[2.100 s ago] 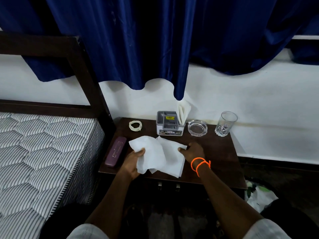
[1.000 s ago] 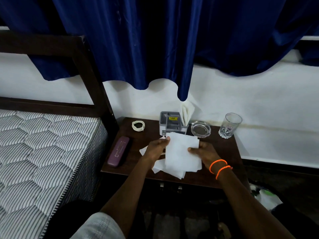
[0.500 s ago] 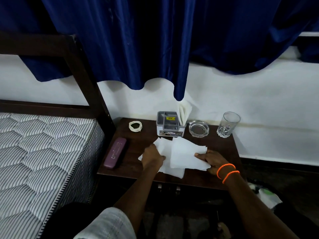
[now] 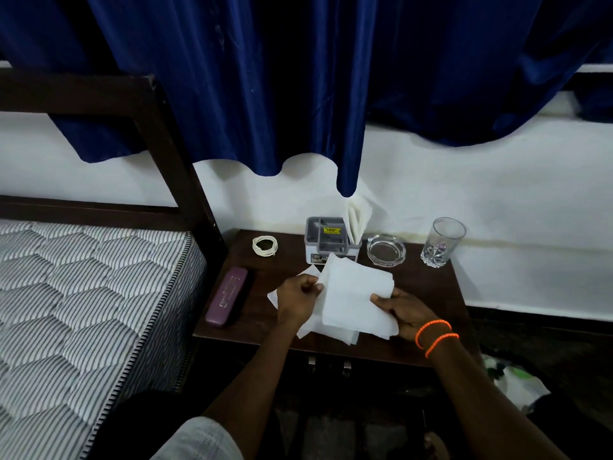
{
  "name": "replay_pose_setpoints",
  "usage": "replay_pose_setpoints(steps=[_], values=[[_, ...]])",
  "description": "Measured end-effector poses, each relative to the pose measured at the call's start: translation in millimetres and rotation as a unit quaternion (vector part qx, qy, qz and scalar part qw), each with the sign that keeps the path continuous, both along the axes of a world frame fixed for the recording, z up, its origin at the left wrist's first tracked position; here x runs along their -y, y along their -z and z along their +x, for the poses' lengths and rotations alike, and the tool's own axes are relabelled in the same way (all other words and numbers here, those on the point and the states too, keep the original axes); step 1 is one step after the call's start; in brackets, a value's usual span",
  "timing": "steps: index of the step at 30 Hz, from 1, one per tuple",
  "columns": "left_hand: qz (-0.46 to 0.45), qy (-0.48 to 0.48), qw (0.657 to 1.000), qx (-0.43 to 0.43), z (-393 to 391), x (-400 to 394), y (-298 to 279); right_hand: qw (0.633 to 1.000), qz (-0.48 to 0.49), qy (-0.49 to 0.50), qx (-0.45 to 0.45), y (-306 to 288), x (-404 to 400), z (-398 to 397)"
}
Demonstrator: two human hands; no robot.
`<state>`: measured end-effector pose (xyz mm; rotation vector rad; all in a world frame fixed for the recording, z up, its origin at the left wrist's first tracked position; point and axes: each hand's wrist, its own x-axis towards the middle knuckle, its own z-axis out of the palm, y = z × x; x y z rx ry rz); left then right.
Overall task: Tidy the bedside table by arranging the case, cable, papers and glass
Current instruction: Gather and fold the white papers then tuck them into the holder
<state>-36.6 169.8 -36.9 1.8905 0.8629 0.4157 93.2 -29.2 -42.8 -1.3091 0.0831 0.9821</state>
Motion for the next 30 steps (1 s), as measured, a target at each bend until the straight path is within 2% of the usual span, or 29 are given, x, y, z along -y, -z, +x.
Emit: replay_pose_setpoints(steps=[3, 7, 13, 20, 25, 27, 30], values=[[-0.110, 0.030, 0.993, 0.042, -2, -2, -5, 0.999, 0.043, -0.007, -0.007, -6, -3, -5], [-0.260, 0.045, 0.960, 0.099, -10, -3, -10, 0.998, 0.053, -0.040, -0.016, -14, -5, -6], [-0.385, 0.077, 0.909, 0.140, -18, -2, -12, 0.997, 0.052, -0.061, -0.021, -16, -7, -6], [-0.428, 0.071, 0.894, 0.112, -27, -6, -13, 0.999, 0.028, -0.020, 0.012, -17, -15, -7], [-0.375, 0.097, 0.921, 0.042, -30, -11, -15, 0.999, 0.043, -0.019, 0.017, -15, -13, -6], [-0.333, 0.119, 0.935, 0.017, -30, -11, -15, 0.997, 0.011, -0.040, 0.058, -16, -13, -6], [-0.289, 0.123, 0.949, -0.001, -26, -11, -14, 0.981, -0.090, -0.043, 0.166, -20, -16, -7]])
